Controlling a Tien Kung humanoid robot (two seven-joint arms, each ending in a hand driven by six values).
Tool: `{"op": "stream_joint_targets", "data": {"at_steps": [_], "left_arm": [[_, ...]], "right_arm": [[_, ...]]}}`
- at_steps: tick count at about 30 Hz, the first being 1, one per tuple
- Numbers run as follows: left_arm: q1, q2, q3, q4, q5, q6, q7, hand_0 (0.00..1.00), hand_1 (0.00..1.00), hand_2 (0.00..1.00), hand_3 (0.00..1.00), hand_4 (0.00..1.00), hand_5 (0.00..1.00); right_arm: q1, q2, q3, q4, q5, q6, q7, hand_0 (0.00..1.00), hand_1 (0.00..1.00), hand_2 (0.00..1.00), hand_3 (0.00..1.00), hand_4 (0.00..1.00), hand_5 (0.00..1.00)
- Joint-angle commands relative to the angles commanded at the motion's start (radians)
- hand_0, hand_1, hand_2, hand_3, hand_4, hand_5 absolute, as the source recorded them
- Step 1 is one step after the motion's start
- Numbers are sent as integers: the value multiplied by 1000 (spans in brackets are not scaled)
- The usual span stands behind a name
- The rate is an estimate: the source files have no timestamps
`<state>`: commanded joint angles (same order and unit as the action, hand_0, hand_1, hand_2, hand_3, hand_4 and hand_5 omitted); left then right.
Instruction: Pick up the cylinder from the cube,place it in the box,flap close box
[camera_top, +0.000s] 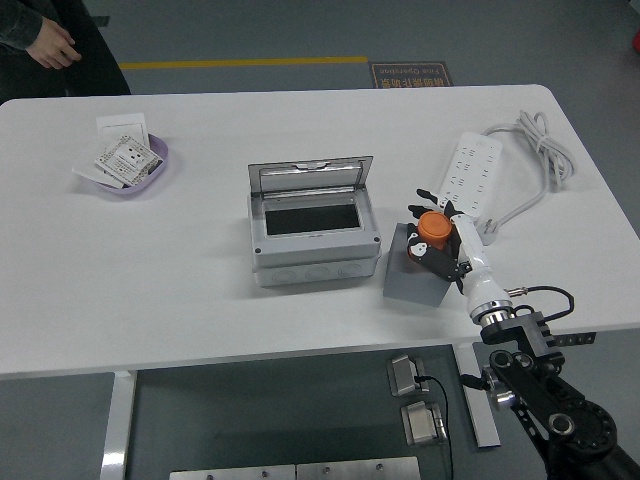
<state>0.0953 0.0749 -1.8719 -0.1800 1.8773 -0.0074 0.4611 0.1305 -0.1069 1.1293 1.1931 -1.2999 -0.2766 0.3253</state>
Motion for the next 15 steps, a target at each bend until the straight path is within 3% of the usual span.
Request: {"op": "stream_joint_targets", "data": {"at_steps": [2, 3, 9, 10, 14, 15], "left_arm": [[-1, -1, 3, 0, -3, 0, -1, 643, 701, 678, 726, 794, 535], [-1, -1, 3, 0, -3, 0, -1, 643, 701, 677, 726, 794, 532], [-2, -2, 7, 0, -8, 1, -2, 643, 701, 677, 726, 794, 532], [-2, -2, 8, 0, -9, 2, -2, 643, 699, 678, 725, 795, 531], [-2, -1, 11, 0, -12, 3, -3, 643, 699, 678, 725, 795, 531], [-2, -1, 11, 0, -13, 3, -3, 643, 700, 678, 727, 796, 528]], "right_arm": [[0, 0, -1, 2, 11, 2, 3, 770, 759, 719, 828, 336, 2], [0, 0, -2, 2, 16, 3, 4, 766, 749, 670, 716, 106, 2], [0, -1, -7, 4, 35, 5, 6, 766, 749, 670, 716, 106, 2], [1, -1, -8, 4, 37, 5, 6, 762, 699, 627, 633, 3, 16], [2, -3, -9, 7, 39, 2, 2, 762, 699, 627, 633, 3, 16], [2, -4, -8, 9, 39, 1, 2, 768, 673, 612, 566, 2, 2]]}}
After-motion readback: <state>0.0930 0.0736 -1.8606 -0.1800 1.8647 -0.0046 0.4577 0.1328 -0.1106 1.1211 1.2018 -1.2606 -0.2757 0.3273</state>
